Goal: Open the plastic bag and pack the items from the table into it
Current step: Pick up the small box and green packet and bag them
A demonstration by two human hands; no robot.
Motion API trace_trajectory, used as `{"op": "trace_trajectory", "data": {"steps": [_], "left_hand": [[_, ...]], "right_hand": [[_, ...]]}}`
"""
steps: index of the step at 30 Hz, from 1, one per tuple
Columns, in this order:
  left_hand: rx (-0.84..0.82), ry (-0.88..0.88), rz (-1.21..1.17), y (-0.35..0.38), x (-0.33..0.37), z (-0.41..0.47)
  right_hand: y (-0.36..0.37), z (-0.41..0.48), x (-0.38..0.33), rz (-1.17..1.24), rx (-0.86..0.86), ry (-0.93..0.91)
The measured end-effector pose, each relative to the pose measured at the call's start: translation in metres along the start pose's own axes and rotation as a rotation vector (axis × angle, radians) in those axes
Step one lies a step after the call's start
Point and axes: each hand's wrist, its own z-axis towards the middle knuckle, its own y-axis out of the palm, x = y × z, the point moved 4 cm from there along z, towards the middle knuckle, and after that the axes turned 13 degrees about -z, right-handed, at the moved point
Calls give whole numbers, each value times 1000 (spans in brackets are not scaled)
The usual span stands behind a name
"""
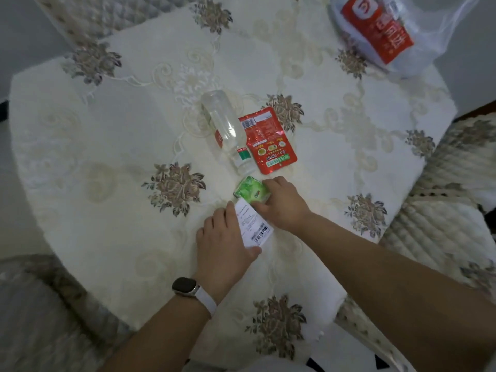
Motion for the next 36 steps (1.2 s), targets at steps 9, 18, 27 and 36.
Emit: {"op": "trace_trajectory", "data": {"steps": [9,18,27,36], "left_hand": [[-155,-109,-366,-20,-17,8],[-157,-140,-591,-27,-2,-8],[-46,-26,-723,-20,78,-48],[12,25,-887,49,205,-139]], "right_hand": [[1,-5,-13,126,7,12],[-22,-61,30,321,83,108],[-46,-143,109,552,305,178],[-60,-282,241,818,569,230]]}}
